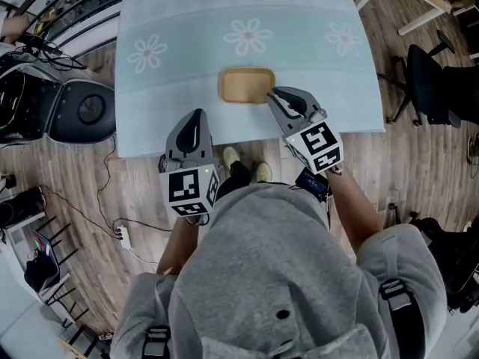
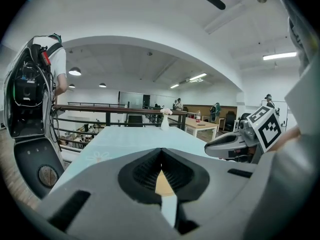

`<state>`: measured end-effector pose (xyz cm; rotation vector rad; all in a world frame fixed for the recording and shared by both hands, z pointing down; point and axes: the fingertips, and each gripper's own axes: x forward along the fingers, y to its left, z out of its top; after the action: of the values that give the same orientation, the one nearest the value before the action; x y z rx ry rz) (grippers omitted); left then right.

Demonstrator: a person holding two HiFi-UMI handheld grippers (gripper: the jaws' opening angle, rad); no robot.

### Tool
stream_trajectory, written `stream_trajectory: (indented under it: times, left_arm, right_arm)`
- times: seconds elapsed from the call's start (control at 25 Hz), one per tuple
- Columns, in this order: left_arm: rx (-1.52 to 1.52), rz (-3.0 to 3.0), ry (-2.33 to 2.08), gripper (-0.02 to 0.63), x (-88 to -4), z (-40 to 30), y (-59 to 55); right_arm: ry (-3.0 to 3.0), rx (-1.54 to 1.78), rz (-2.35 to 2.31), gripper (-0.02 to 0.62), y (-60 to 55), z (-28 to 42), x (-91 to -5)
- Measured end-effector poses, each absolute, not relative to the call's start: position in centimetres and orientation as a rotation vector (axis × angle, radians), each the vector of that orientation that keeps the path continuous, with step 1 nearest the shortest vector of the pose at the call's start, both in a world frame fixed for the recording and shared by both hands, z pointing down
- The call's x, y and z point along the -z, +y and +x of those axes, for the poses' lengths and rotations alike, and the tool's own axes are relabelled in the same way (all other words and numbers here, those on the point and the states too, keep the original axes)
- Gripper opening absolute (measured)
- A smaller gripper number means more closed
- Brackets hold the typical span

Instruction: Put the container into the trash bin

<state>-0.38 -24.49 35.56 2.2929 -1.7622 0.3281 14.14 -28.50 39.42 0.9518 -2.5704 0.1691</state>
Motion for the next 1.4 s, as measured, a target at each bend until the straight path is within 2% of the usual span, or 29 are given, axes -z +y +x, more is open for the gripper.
stream_trajectory:
  times: [0.12,0.2,0.24,0.72,1.4]
  left_arm:
    - [-0.328,2.280,-1.759,0.020,-35.8,-1.1,-24.7]
    - [-0.324,2.273,-1.762,0.019,-35.9,-1.6,-24.9]
    - [-0.321,2.269,-1.763,0.020,-36.0,-1.7,-24.9]
    - [-0.332,2.221,-1.741,0.019,-37.6,-3.0,-25.4]
    - [-0.357,2.150,-1.744,0.019,-39.1,-4.4,-25.9]
  right_arm:
    - [-2.550,-0.172,0.909,0.046,-28.3,13.3,-40.3]
    - [-2.538,-0.178,0.889,0.102,-28.4,12.9,-40.8]
    - [-2.534,-0.182,0.884,0.109,-28.5,12.7,-41.0]
    - [-2.393,-0.239,0.759,0.109,-28.9,11.8,-45.7]
    - [-2.139,-0.125,0.547,0.114,-29.3,12.3,-53.2]
